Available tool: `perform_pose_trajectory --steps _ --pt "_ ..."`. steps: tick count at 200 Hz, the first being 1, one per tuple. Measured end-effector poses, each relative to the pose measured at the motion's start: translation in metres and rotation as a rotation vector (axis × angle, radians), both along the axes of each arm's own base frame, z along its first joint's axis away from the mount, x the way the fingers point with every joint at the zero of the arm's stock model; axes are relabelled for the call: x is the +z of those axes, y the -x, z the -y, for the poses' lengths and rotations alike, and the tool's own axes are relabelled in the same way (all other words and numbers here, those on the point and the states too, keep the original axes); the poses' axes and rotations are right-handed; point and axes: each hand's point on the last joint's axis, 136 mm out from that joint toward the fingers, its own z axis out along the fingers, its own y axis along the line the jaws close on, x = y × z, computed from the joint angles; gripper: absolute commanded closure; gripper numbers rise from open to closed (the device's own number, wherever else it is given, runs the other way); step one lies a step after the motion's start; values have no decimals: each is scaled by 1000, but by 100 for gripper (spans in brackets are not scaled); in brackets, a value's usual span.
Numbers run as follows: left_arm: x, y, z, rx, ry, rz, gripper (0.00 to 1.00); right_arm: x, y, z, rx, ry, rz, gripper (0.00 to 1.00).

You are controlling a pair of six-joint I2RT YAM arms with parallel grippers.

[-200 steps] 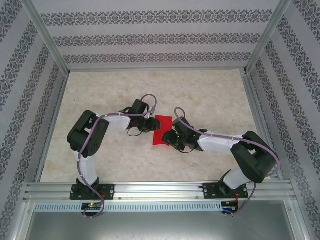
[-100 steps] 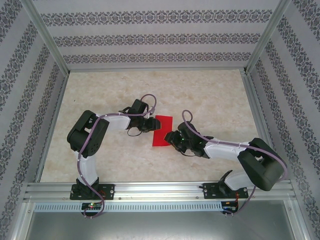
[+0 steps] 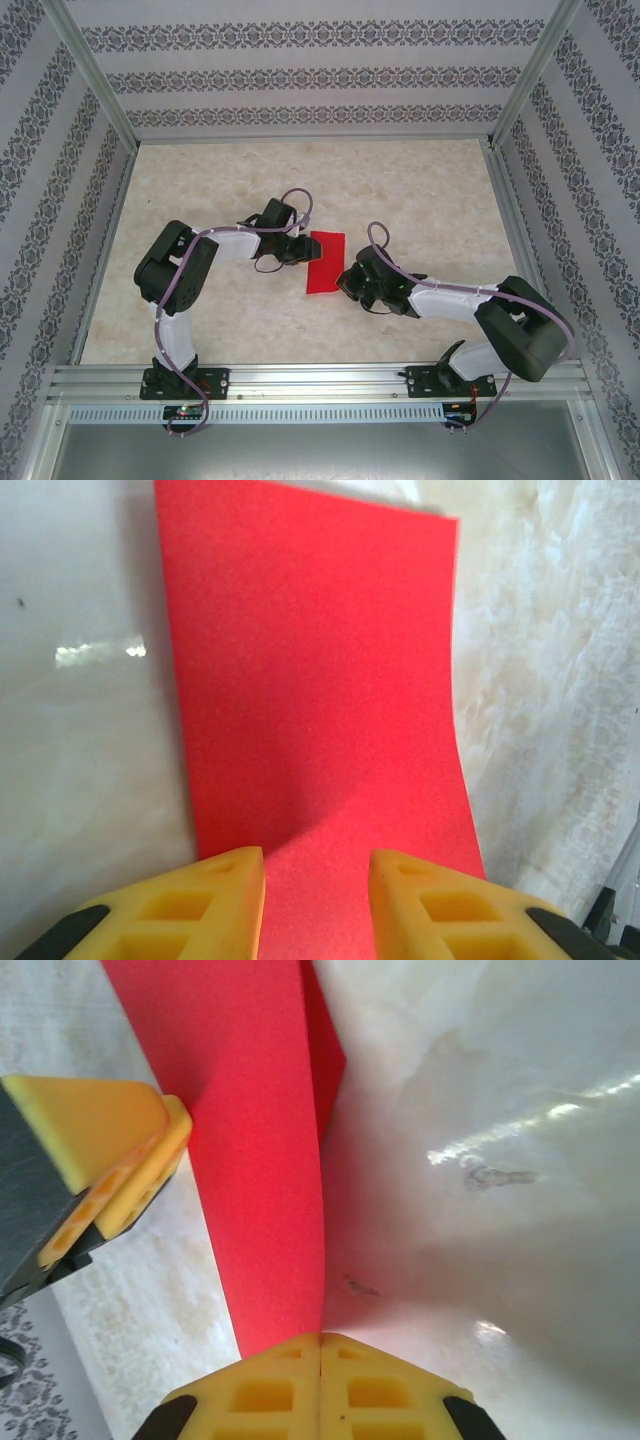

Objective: Fold a paper plane with a square sheet of paper (pick it up from the middle)

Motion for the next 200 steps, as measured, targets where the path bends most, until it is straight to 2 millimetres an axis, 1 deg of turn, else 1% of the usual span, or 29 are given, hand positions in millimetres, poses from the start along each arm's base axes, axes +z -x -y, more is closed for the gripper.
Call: perform_pose_trajectory --steps 20,31,54,70,107,164,184,200 --pt "3 8 -1 -14 25 -15 63 0 5 4 4 29 -28 100" --pt "8 13 0 -24 42 -17 63 2 8 6 9 42 -41 100" --pt "24 13 2 -35 71 8 63 6 13 8 29 61 -67 100" --pt "28 12 3 -39 78 18 63 8 16 8 42 74 -84 100" --pt "17 9 5 -46 63 4 65 10 17 9 44 91 -103 100" --pt "7 1 1 -44 -1 16 67 10 1 -6 54 91 -92 99" --pt "-2 2 -2 -45 -23 0 68 14 -6 -13 66 86 -76 99" --pt "-2 1 -2 -46 -27 3 70 17 -13 -18 69 78 -63 100"
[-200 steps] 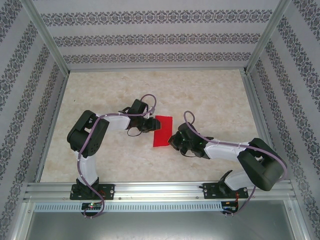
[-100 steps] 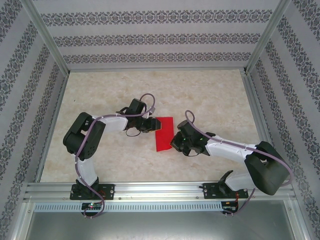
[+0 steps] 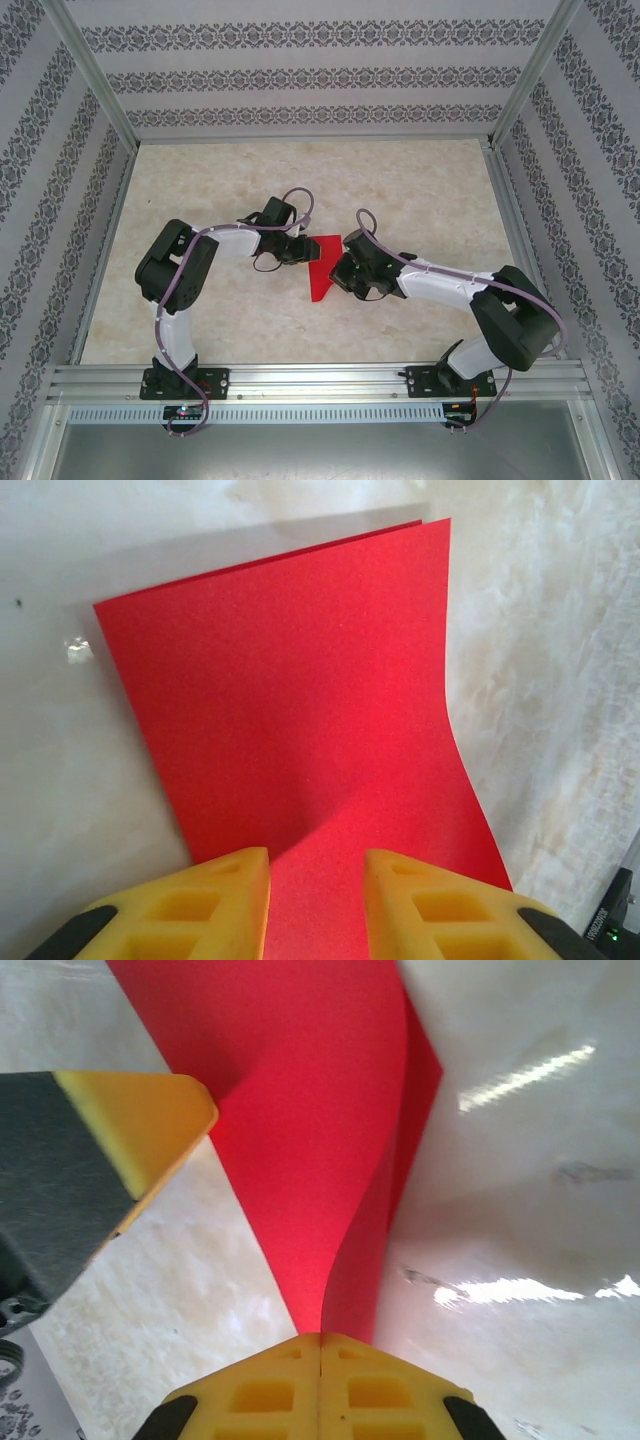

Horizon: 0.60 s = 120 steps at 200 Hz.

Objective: Fold a paper plane with a square sheet of paper (pick it up from the middle)

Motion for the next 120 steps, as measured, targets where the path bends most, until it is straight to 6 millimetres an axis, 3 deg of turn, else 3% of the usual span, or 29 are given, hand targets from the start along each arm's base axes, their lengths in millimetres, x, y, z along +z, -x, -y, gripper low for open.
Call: perform_pose_trajectory --steps 35,120 --pt "0 -1 -1 -2 -8 3 71 2 -13 -11 12 -10 25 100" --pt "12 -11 -6 32 -39 57 73 -20 -24 -22 20 21 -1 100"
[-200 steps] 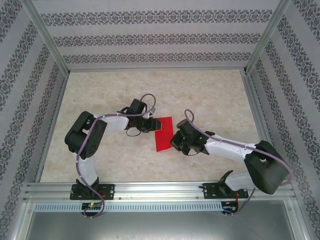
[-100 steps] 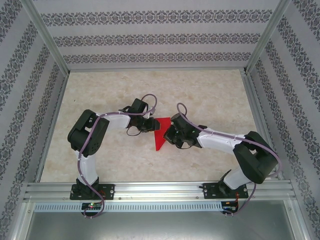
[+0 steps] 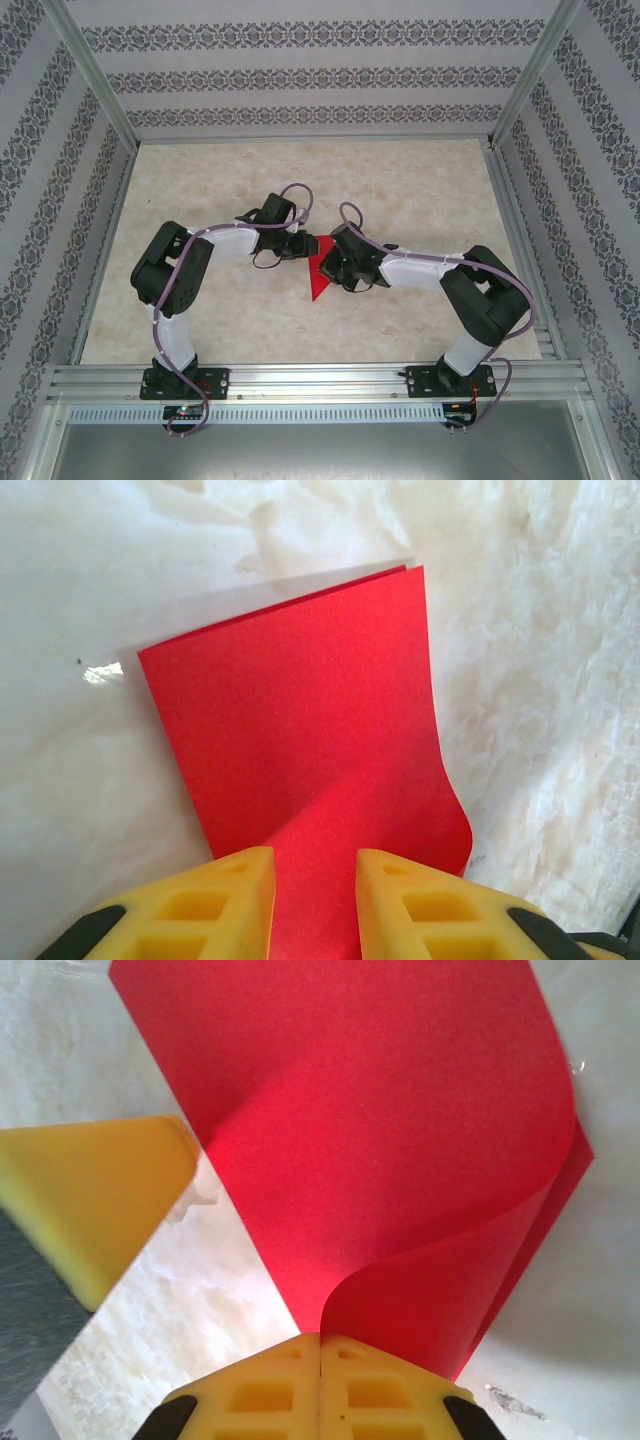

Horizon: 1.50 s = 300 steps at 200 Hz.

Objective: Fold a paper plane with a square sheet of paper (pick it up from the middle)

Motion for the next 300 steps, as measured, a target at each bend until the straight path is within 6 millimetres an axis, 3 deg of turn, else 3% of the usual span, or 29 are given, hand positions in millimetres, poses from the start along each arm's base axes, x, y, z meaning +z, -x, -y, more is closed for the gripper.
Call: perform_pose_trajectory --steps 69,300 --pt "-15 1 -3 5 -18 -30 78 -12 -4 -4 0 9 -10 100" --pt "-16 -4 0 5 -20 -33 81 -18 -8 -4 2 36 -16 100"
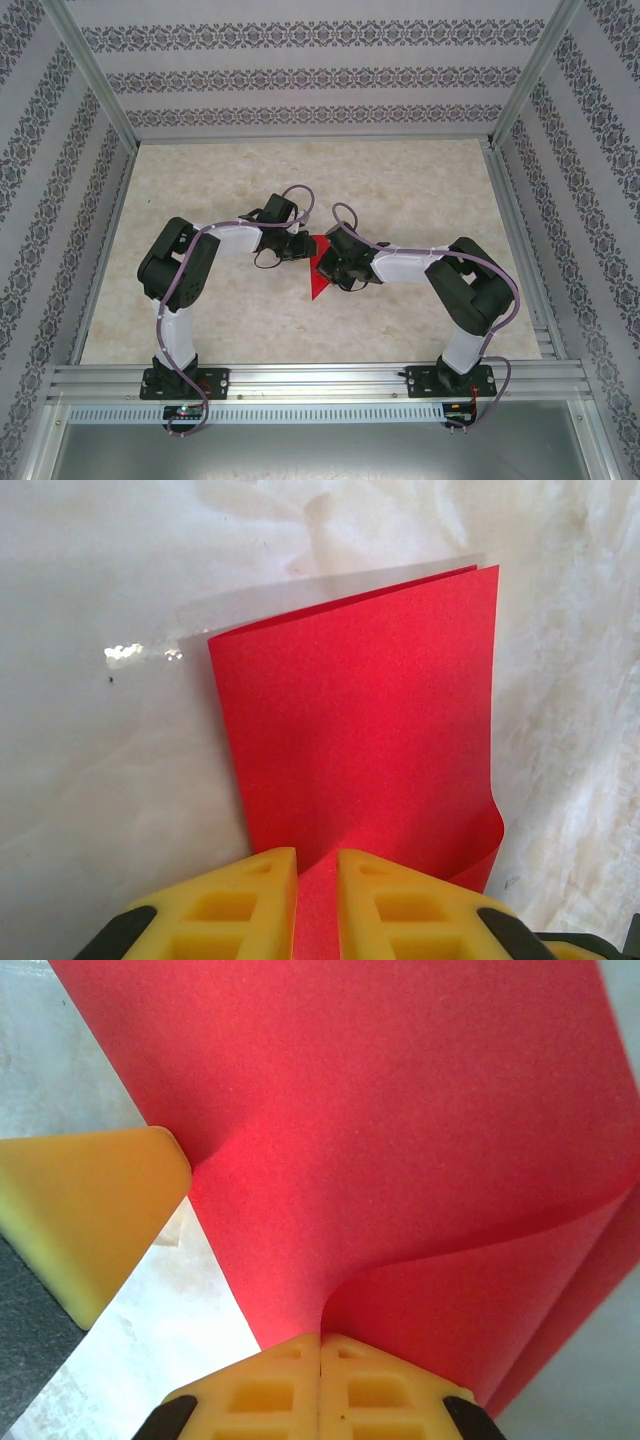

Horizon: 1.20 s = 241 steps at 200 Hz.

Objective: Fold a paper plane with a square sheet of paper (pick it up from the middle)

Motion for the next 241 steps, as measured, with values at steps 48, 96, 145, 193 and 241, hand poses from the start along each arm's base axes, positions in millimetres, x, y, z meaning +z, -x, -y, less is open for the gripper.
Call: perform_pose_trajectory --steps 48,96,145,193,241 --pt "0 0 0 0 0 0 81 -1 0 0 -3 -1 -1 100" --pt "0 0 0 0 0 0 81 -1 -1 0 -14 -4 -7 100" --pt "0 0 0 0 0 0 81 -2 -1 0 -25 -4 -10 100" --pt "0 0 0 0 0 0 81 -2 -3 2 -45 0 -10 100" --pt "0 0 0 0 0 0 81 -2 -3 4 -55 9 -8 100"
